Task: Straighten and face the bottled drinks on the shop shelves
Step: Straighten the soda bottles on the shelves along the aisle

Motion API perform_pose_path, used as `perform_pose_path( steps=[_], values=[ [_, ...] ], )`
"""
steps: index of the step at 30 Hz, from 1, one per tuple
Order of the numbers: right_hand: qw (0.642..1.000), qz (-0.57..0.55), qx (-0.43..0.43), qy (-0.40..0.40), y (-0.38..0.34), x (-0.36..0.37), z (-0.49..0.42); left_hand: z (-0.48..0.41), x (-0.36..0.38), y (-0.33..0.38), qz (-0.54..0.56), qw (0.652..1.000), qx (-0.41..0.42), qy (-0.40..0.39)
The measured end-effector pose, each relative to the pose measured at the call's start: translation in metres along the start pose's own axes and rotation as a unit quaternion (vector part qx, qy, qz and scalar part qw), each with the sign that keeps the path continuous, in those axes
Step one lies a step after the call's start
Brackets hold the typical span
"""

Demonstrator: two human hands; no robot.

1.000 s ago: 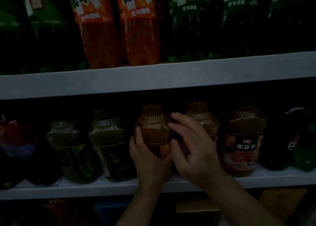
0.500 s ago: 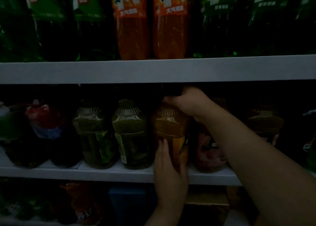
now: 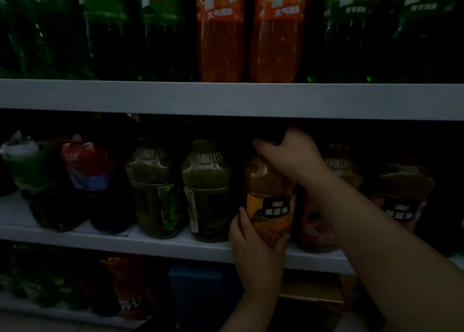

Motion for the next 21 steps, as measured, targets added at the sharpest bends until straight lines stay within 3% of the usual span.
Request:
perform_pose_path(
  steps=[3,7,14,16,18,19,21],
  values=[
    [0.994,-0.091,-0.011,-0.057,0.007,-0.007,0.002,-0.008,0.001,-0.011,0.054,0.997,0.008,-0.049],
    [0.999,0.044,-0.015,0.018,0.012,-0.006,0.000,-0.022,-0.006,-0.024,0.094,0.989,0.045,-0.106],
    [0.998,0.042,-0.006,0.054,0.015,0.009,0.009,-0.020,-0.008,-0.025,0.109,0.986,0.042,-0.119],
    [0.974,0.174,-0.027,0.140,0.010,0.013,0.022,-0.017,-0.012,-0.026,0.121,0.982,0.053,-0.137],
    [0.920,0.289,-0.091,0.249,0.001,0.027,0.042,-0.014,-0.023,-0.028,0.131,0.975,0.076,-0.162],
    [0.906,0.295,-0.126,0.277,-0.005,0.038,0.052,-0.013,-0.031,-0.031,0.132,0.974,0.091,-0.159],
    [0.913,0.246,-0.184,0.271,-0.015,0.063,0.065,-0.012,-0.049,-0.036,0.127,0.980,0.121,-0.095]
  ],
)
Point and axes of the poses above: each hand's wrist, its own z-axis away from the middle knuckle, its own x-axis out of the palm, y = z × x, the point moved 1 cm from there along -z, towards the middle knuckle, and after that the axes turned 15 degrees about -y, right-handed, at the moved point
